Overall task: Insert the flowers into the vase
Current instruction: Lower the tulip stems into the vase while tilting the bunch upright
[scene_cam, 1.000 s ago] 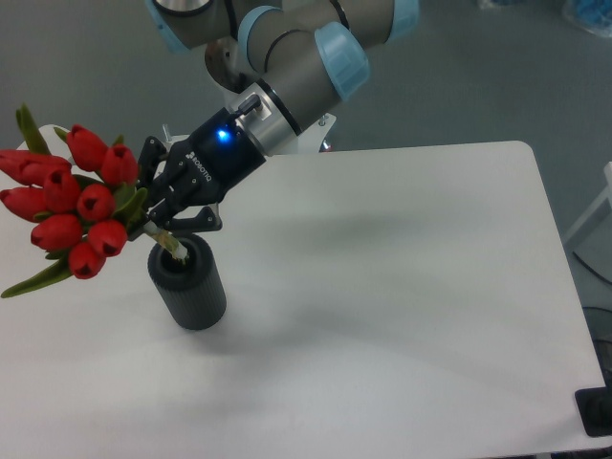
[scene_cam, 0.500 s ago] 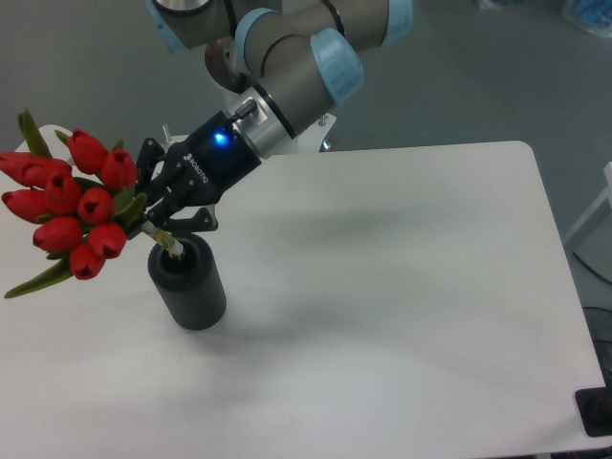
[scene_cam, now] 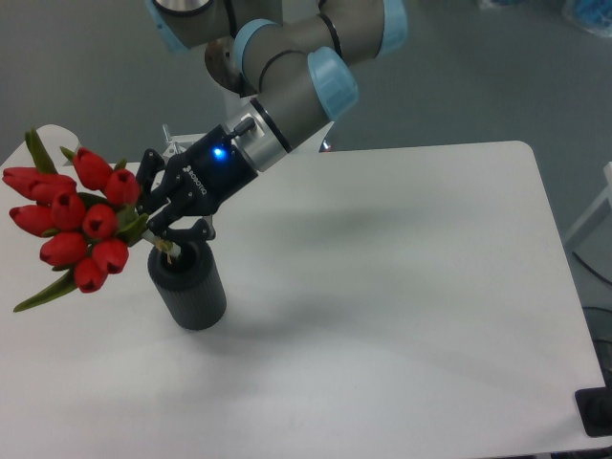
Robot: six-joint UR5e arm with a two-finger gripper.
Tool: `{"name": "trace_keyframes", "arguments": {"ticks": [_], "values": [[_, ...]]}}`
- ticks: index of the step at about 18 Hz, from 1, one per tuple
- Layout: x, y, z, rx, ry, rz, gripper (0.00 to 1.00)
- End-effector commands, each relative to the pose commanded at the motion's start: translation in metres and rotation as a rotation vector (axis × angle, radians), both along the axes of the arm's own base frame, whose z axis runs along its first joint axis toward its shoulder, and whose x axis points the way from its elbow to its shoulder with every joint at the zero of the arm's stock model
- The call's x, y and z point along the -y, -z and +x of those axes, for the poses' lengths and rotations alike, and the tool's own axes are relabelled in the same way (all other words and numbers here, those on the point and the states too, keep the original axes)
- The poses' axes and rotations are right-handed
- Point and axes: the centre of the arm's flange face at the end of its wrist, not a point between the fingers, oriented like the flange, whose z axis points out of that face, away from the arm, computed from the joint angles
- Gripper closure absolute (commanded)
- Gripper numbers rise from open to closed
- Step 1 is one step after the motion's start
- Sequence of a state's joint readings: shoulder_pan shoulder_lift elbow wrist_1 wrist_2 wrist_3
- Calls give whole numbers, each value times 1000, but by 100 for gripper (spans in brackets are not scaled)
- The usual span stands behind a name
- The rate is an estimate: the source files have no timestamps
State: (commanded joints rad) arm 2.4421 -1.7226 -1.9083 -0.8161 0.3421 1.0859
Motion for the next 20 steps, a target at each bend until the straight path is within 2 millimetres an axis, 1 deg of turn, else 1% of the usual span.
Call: {"name": "trace_keyframes", "arguments": {"ticks": [3,5,8,11,17,20], "values": [[0,10,-1,1,5,-3,83],[1,14,0,1,8,-2,83],[0,31,-1,25,9,-23,83],[5,49,2,52,8,-45,83],[7,58,4,60,9,-54,83],[8,68,4,60,15,-56,83]]}}
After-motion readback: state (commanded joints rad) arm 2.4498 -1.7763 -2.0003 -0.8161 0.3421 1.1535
